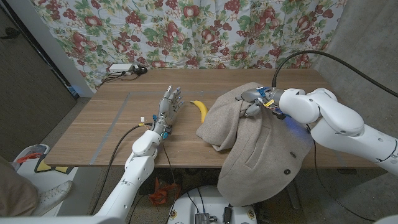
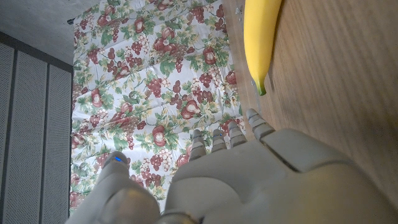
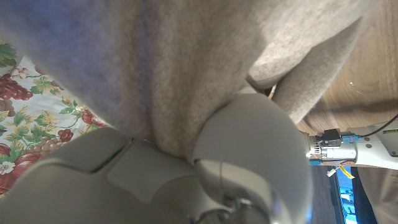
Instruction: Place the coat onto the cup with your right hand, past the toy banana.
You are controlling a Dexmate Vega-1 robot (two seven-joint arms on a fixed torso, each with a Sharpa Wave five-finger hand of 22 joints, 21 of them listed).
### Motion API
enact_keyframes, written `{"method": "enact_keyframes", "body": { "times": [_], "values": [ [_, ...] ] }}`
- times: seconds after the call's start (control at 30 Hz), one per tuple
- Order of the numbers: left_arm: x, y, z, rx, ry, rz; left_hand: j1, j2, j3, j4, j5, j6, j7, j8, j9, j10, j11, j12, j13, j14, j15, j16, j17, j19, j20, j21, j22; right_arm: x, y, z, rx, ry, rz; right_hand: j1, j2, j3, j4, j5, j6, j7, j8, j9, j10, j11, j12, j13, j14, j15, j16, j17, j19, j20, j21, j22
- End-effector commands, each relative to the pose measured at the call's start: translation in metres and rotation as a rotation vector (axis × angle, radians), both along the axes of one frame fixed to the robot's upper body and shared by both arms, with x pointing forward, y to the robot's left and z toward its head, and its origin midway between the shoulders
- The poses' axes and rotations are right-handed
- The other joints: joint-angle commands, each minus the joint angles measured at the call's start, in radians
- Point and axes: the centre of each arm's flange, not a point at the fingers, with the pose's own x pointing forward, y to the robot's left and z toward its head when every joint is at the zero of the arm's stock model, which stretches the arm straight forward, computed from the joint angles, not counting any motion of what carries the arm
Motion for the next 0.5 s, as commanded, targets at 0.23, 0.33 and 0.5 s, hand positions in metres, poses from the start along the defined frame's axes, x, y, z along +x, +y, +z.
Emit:
{"method": "enact_keyframes", "body": {
  "times": [0.23, 0.33, 0.5],
  "values": [
    [0.0102, -0.0028, 0.0055, 0.009, 0.001, -0.026, 0.003, 0.004, -0.002, 0.001, 0.009, 0.004, -0.005, 0.001, 0.004, -0.003, 0.006, 0.009, 0.002, -0.005, 0.002, 0.005, 0.003, 0.002, -0.001, 0.004, 0.006, -0.0058, -0.0005, 0.0063, -0.019, -0.009, -0.009, -0.009, -0.006, 0.035, 0.025, -0.004, -0.034, 0.030, -0.080, -0.097, -0.011, 0.011, -0.098, -0.280, 0.066, -0.115, -0.279, -0.228, -0.011, -0.131, -0.014, -0.090],
    [0.0119, -0.0037, 0.0056, 0.010, 0.002, -0.031, 0.003, 0.004, -0.002, 0.001, 0.009, 0.004, -0.005, 0.001, 0.004, -0.004, 0.005, 0.009, 0.002, -0.006, 0.003, 0.004, 0.003, 0.002, -0.002, 0.004, 0.006, -0.0070, -0.0005, 0.0077, -0.023, -0.007, -0.010, -0.014, -0.013, 0.046, 0.026, 0.001, -0.048, 0.032, -0.110, -0.121, -0.026, 0.019, -0.125, -0.313, 0.073, -0.116, -0.326, -0.245, -0.018, -0.130, -0.018, -0.095],
    [0.0138, -0.0042, 0.0057, 0.010, 0.004, -0.035, 0.003, 0.004, -0.002, 0.001, 0.009, 0.005, -0.005, 0.001, 0.004, -0.004, 0.005, 0.009, 0.002, -0.006, 0.002, 0.005, 0.003, 0.002, -0.001, 0.004, 0.006, -0.0090, 0.0008, 0.0107, -0.031, 0.003, -0.004, -0.047, -0.031, 0.066, 0.036, 0.009, -0.084, 0.035, -0.164, -0.158, -0.077, 0.037, -0.162, -0.347, 0.047, -0.114, -0.404, -0.244, -0.037, -0.127, -0.030, -0.099]
  ]
}}
